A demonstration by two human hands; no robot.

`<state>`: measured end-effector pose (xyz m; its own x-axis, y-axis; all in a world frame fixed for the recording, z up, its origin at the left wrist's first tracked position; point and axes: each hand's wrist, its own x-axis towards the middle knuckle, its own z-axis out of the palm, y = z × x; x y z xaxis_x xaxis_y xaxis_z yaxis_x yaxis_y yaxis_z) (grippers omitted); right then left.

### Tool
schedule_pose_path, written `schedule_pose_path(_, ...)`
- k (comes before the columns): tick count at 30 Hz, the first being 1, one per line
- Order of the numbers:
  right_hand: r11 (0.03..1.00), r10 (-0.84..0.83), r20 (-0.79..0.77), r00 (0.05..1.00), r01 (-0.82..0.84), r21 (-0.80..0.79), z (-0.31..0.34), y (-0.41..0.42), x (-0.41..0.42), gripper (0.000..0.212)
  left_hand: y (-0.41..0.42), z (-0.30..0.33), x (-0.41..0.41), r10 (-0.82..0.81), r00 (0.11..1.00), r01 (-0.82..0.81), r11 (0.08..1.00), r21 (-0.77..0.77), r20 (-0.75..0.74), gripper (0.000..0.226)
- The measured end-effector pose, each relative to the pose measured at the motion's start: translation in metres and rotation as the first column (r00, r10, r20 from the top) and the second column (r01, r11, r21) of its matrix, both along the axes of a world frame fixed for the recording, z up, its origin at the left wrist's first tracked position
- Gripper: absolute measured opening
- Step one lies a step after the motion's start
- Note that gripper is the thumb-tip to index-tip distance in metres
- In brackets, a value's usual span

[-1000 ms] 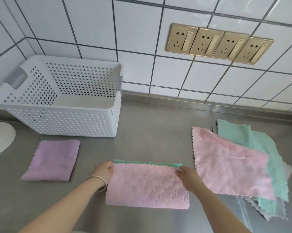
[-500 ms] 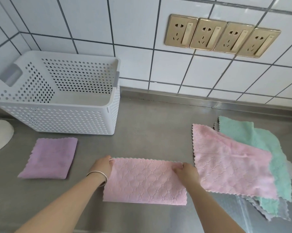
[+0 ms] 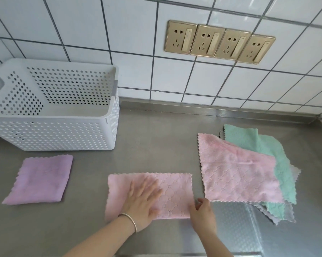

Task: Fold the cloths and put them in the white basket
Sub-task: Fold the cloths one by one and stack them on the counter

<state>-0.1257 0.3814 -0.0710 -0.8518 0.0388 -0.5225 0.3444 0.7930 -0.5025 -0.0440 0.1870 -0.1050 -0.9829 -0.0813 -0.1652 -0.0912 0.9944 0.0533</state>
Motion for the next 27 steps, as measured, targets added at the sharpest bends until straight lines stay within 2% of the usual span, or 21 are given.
schedule_pose_path(2, 0.999, 0.0, 0.035, 0.999, -0.001, 0.034, 0.001, -0.002, 0.005, 0.038, 0.003, -0.008, 0.0, 0.023, 0.997, -0.023, 1.0, -0.007, 0.072, 0.069)
schedule_pose_path(7, 0.978, 0.032, 0.064, 0.997, -0.044, 0.203, 0.004, -0.008, 0.004, 0.03, 0.001, -0.006, -0.004, 0.056, 0.977, -0.075, 0.993, 0.088, 0.204, 0.076)
schedule_pose_path(11, 0.959, 0.108, 0.106, 0.989, -0.131, 0.25, 0.005, -0.009, 0.003, 0.037, 0.003, -0.003, -0.006, 0.088, 0.986, -0.102, 0.991, 0.089, 0.142, 0.081)
schedule_pose_path(13, 0.963, 0.126, 0.079, 0.989, -0.141, 0.231, 0.005, -0.011, 0.003, 0.03, 0.003, 0.009, -0.01, 0.094, 0.966, -0.126, 0.984, 0.123, 0.239, 0.075)
schedule_pose_path(14, 0.967, 0.132, 0.046, 0.99, -0.139, 0.213, 0.006, -0.011, 0.005, 0.024, 0.005, 0.017, -0.014, 0.092, 0.967, -0.13, 0.98, 0.151, 0.237, 0.067)
schedule_pose_path(16, 0.979, 0.142, -0.073, 0.987, -0.129, 0.155, 0.011, -0.015, 0.01, 0.018, 0.01, 0.036, -0.022, 0.083, 0.987, -0.116, 0.961, 0.25, 0.137, 0.05)
schedule_pose_path(17, 0.982, 0.155, -0.152, 0.976, -0.135, 0.133, 0.015, -0.018, 0.014, 0.016, 0.015, 0.046, -0.028, 0.103, 0.992, -0.12, 0.931, 0.346, 0.068, 0.045)
schedule_pose_path(18, 0.982, 0.17, -0.226, 0.959, -0.146, 0.119, 0.02, -0.022, 0.019, 0.014, 0.021, 0.054, -0.032, 0.172, 0.985, -0.16, 0.858, 0.487, 0.02, 0.04)
schedule_pose_path(19, 0.981, 0.186, -0.289, 0.939, -0.161, 0.109, 0.024, -0.027, 0.024, 0.014, 0.026, 0.065, -0.037, 0.269, 0.963, -0.215, 0.753, 0.622, 0.007, 0.034)
schedule_pose_path(21, 0.974, 0.228, -0.367, 0.902, -0.208, 0.093, 0.029, -0.038, 0.032, 0.017, 0.034, 0.083, -0.045, 0.413, 0.909, -0.305, 0.551, 0.777, 0.064, 0.024)
schedule_pose_path(23, 0.97, 0.236, -0.428, 0.872, -0.235, 0.057, 0.034, -0.051, 0.04, 0.023, 0.033, 0.091, -0.05, 0.474, 0.871, -0.36, 0.434, 0.826, 0.131, 0.019)
schedule_pose_path(26, 0.932, 0.316, -0.567, 0.76, -0.36, 0.036, 0.035, -0.067, 0.049, 0.037, 0.024, 0.093, -0.051, 0.55, 0.814, -0.443, 0.381, 0.811, 0.186, 0.002)
schedule_pose_path(27, 0.909, 0.361, -0.587, 0.725, -0.415, 0.046, 0.034, -0.072, 0.05, 0.039, 0.02, 0.093, -0.05, 0.586, 0.787, -0.472, 0.367, 0.802, 0.195, 0.01)
